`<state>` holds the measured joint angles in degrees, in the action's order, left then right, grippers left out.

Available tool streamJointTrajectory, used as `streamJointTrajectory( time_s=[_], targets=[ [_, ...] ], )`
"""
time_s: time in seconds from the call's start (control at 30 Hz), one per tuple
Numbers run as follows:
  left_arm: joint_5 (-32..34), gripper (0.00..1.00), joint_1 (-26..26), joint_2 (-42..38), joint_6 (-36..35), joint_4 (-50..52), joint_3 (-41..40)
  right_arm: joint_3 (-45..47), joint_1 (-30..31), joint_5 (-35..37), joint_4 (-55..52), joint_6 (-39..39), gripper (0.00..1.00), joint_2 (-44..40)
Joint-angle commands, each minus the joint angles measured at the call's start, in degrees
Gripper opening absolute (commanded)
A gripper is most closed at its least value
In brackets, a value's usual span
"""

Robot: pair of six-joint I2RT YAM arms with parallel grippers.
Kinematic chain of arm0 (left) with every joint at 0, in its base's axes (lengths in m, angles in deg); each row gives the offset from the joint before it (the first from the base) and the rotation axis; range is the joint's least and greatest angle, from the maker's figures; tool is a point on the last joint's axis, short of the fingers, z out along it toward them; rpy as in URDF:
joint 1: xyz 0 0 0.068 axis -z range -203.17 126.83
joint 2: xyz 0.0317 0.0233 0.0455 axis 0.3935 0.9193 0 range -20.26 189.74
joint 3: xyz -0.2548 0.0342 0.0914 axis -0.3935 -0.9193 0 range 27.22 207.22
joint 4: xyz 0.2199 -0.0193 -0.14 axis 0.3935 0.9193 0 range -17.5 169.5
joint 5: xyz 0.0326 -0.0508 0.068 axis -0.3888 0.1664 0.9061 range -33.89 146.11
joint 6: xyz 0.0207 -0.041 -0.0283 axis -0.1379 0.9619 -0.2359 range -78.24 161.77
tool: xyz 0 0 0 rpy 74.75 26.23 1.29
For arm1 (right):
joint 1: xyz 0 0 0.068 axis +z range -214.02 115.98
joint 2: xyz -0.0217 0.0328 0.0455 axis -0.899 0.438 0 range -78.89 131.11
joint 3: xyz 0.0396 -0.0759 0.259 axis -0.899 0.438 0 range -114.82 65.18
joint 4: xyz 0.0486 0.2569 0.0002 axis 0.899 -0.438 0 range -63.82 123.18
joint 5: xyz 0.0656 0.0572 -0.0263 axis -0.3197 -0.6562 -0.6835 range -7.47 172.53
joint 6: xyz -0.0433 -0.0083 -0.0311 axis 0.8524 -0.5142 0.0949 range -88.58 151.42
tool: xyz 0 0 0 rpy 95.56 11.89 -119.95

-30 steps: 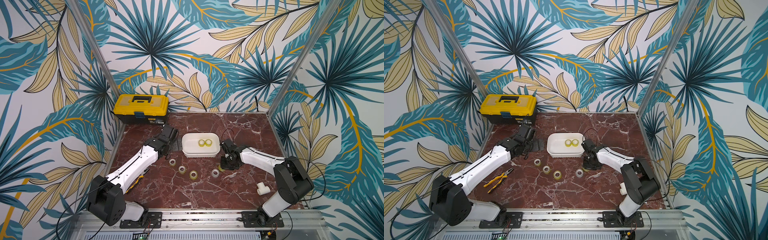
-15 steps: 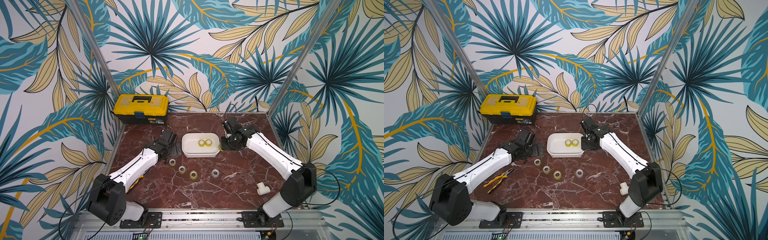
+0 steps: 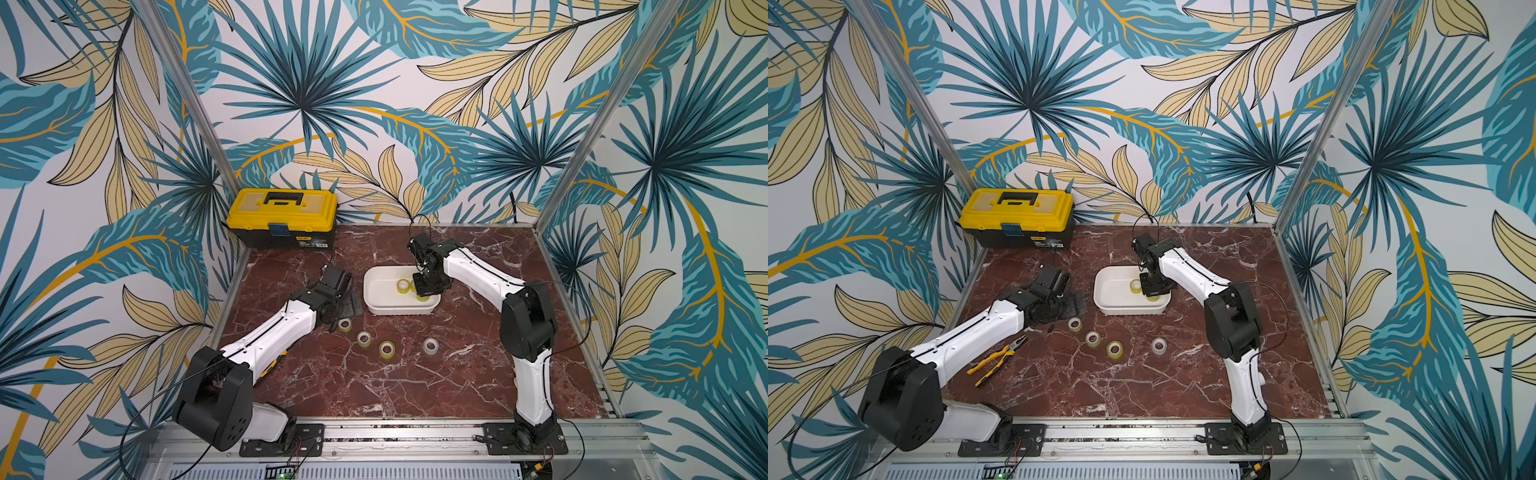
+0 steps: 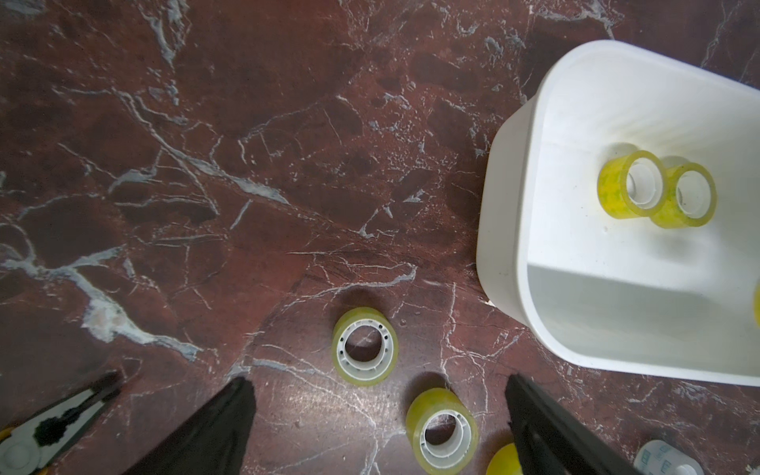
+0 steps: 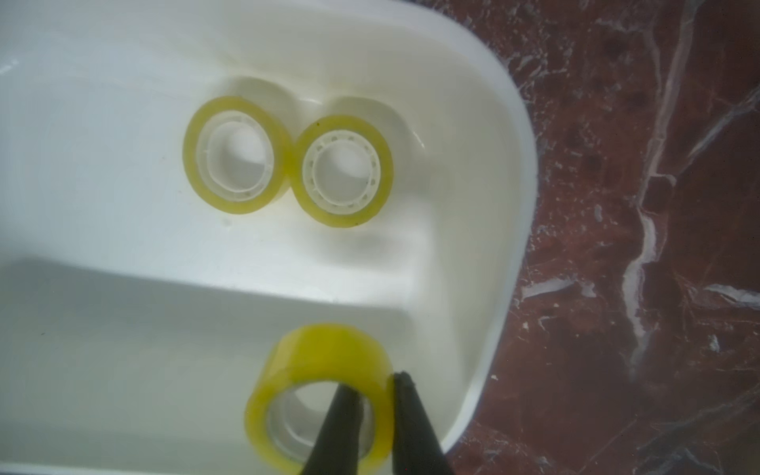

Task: Put the transparent tape into the storage box
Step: Place the tape in the storage box.

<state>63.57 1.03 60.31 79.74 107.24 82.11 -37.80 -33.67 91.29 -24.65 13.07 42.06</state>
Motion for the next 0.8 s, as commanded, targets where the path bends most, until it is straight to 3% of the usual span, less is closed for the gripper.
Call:
streamJointTrajectory(
  time_s=[0.0, 0.47, 0.77],
  targets=[
    [-0.44, 1.0, -0.44, -0.95, 0.09, -0.75, -0.5, -1.4, 0.41, 1.27, -2.04, 1.74, 0.0, 2.62],
    [-0.96, 1.0, -0.56, 1.85, -1.03, -0.23, 2.96, -4.07, 0.82, 1.98, -0.56, 0.32, 0.0, 9.78],
    [-0.96, 1.0, -0.86, 1.78, -1.57, 0.24, 3.46, -4.34, 0.79, 1.89, -0.55, -0.29, 0.23, 9.47]
  ],
)
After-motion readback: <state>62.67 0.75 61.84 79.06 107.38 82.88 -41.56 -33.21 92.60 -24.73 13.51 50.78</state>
